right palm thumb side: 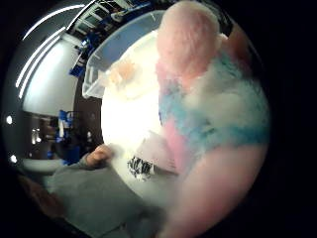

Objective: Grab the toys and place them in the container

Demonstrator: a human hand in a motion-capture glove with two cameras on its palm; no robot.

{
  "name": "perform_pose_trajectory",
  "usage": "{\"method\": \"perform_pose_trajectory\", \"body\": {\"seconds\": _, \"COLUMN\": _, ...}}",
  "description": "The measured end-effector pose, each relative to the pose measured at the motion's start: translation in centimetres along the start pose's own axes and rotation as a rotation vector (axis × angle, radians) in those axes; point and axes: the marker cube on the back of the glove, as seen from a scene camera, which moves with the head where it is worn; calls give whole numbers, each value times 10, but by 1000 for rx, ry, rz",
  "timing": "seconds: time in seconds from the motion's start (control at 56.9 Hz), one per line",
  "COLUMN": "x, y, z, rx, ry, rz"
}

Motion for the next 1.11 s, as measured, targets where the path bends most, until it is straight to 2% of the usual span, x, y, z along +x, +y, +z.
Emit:
{"method": "perform_pose_trajectory", "body": {"seconds": 0.105, "x": -9, "y": -13, "z": -28, "rx": 30, "ry": 10, "rz": -51}}
{"method": "perform_pose_trajectory", "body": {"seconds": 0.281, "x": -34, "y": -44, "z": -23, "rx": -4, "ry": -88, "rz": -81}}
{"method": "perform_pose_trajectory", "body": {"seconds": 0.351, "x": -48, "y": -77, "z": -15, "rx": -2, "ry": -100, "rz": -153}}
{"method": "perform_pose_trajectory", "body": {"seconds": 0.422, "x": -58, "y": -117, "z": 2, "rx": 11, "ry": 54, "rz": -169}}
{"method": "perform_pose_trajectory", "body": {"seconds": 0.527, "x": -131, "y": -174, "z": 18, "rx": -8, "ry": -178, "rz": 12}}
{"method": "perform_pose_trajectory", "body": {"seconds": 0.615, "x": -172, "y": -213, "z": 48, "rx": -50, "ry": -82, "rz": -89}}
{"method": "perform_pose_trajectory", "body": {"seconds": 0.703, "x": -197, "y": -240, "z": 68, "rx": -96, "ry": -65, "rz": -125}}
{"method": "perform_pose_trajectory", "body": {"seconds": 0.791, "x": -205, "y": -255, "z": 82, "rx": -146, "ry": -68, "rz": -158}}
{"method": "perform_pose_trajectory", "body": {"seconds": 1.107, "x": -189, "y": -261, "z": 124, "rx": -324, "ry": 20, "rz": -85}}
